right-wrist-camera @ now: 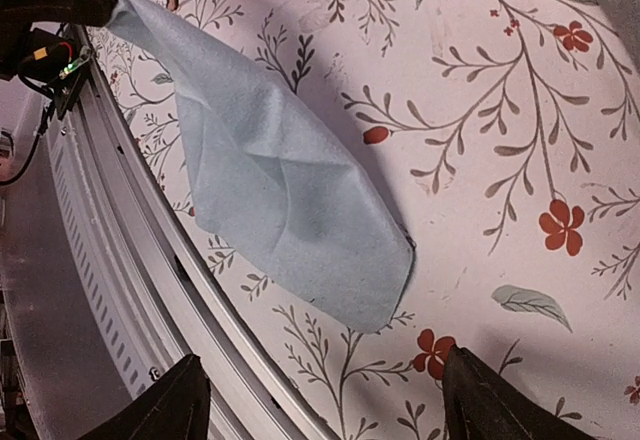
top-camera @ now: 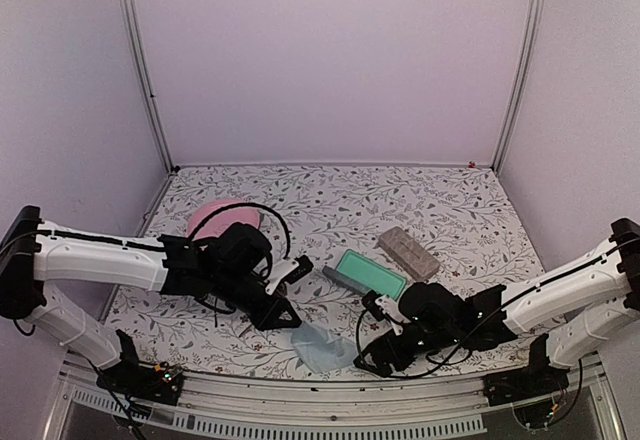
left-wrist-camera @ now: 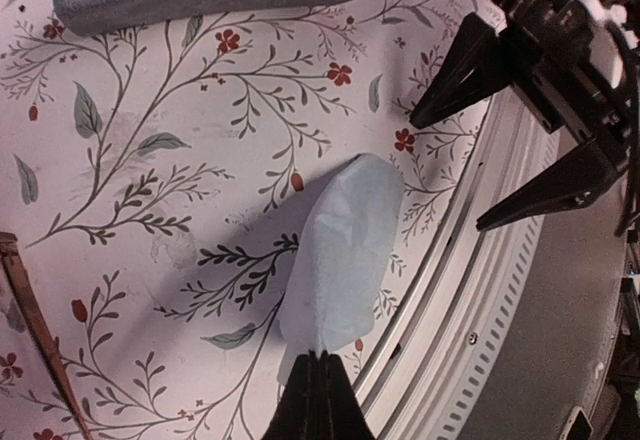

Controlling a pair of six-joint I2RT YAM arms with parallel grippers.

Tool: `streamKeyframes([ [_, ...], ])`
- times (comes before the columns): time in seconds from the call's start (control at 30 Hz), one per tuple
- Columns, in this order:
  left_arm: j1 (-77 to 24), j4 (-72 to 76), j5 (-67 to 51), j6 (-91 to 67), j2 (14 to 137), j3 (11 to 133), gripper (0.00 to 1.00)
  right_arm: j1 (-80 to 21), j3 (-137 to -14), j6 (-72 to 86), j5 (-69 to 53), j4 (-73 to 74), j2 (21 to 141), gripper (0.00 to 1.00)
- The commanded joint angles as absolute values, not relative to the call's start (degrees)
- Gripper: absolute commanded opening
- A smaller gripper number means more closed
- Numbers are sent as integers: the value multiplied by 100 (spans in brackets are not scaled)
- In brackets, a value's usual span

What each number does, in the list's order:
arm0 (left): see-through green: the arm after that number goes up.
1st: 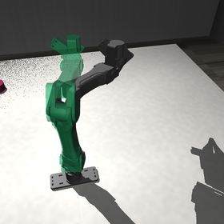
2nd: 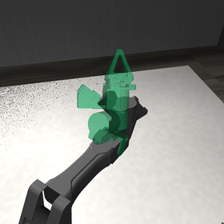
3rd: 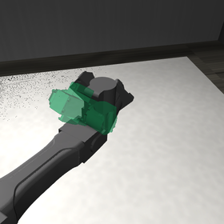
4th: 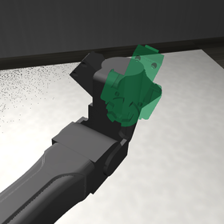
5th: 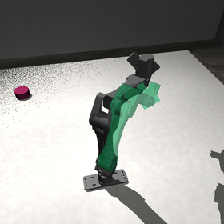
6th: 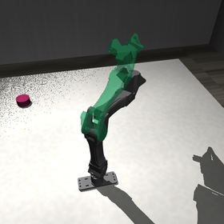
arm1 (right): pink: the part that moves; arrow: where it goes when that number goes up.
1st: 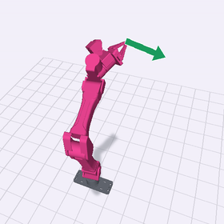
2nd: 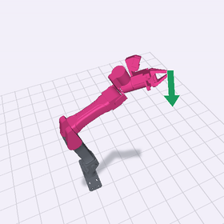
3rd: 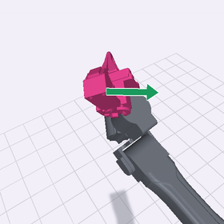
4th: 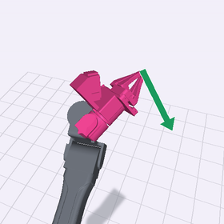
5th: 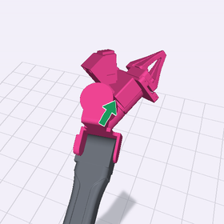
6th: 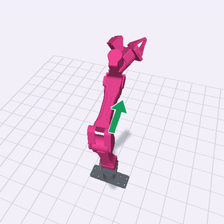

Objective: Organize the sunglasses
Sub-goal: Pass from the left arm to the right

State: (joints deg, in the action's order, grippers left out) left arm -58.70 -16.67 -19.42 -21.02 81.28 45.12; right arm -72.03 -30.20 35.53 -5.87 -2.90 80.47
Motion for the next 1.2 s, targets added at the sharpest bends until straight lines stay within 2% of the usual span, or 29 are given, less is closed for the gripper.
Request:
streamKeyframes([
  [0.0, -5797, -1183, -2180, -2321, 7989, 4337, 0, -7335, -3236, 3746, -270, -454, 8156, 81],
  [0.57, -5798, -1202, -2092, -2371, 7763, 4155, 0, -7512, -3689, 4065, -178, -367, 9241, 57],
  [1.1, -5803, -1168, -2084, -2460, 7640, 3981, 0, -7550, -3686, 4207, 200, -365, 9213, 20],
  [1.17, -5814, -1155, -2122, -2477, 7621, 3920, 0, -7550, -3693, 4234, 331, -336, 9118, 9],
])
